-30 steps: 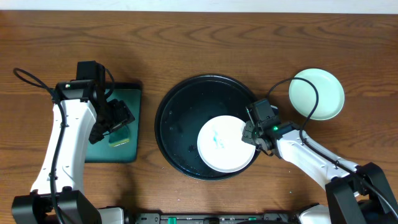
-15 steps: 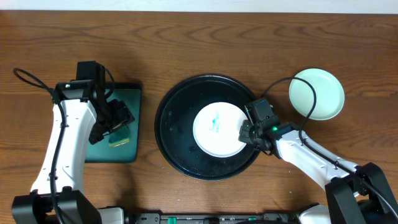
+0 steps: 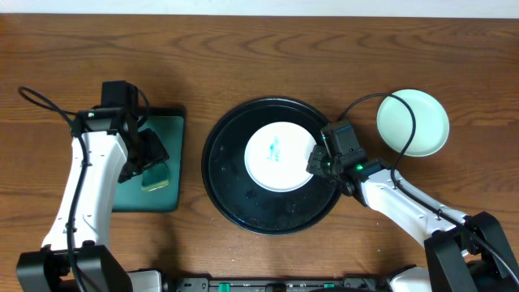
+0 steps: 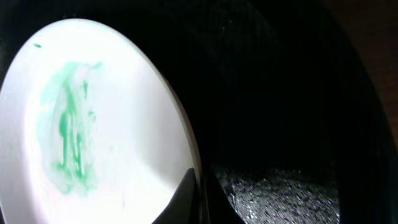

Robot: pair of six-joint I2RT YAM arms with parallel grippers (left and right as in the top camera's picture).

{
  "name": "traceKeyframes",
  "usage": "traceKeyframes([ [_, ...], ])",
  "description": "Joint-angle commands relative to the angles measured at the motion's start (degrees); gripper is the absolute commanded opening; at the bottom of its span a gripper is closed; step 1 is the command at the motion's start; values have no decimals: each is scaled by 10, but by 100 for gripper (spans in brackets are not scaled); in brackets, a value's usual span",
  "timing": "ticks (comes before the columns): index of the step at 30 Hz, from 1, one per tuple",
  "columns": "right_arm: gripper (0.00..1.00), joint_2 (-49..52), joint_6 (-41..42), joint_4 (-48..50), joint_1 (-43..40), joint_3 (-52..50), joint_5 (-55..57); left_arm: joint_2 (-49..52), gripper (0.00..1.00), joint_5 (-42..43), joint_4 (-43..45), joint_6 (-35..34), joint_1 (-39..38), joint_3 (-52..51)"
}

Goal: Clean dirty plates on tray and stack at the side
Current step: 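Drag the white plate toward the tray center with the right gripper, then grasp the green sponge from the water tray with the left gripper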

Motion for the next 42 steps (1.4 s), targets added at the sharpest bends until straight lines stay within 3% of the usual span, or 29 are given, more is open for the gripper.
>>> traceKeyframes([
  [1,1,6,-6,4,-4,0,-1,4,62,-14,23,4,-1,-28],
  [12,1,39,-10,3,-4,0,-8,56,57,-16,145,-6,-1,-86],
  [15,1,39,-10,5,-4,0,-16,85,49,-16,166,-6,-1,-86],
  [22,1,39,-12,2,-4,0,-16,153,45,-18,191,-3,-1,-86],
  [28,1,39,-18,-1,-3,0,-20,163,31,-20,207,-4,-1,-85],
  [33,1,39,-18,-2,-3,0,-20,155,42,-21,206,-4,-1,-84],
  [42,1,39,-18,-2,-3,0,-24,92,46,-61,194,-7,-1,-84],
])
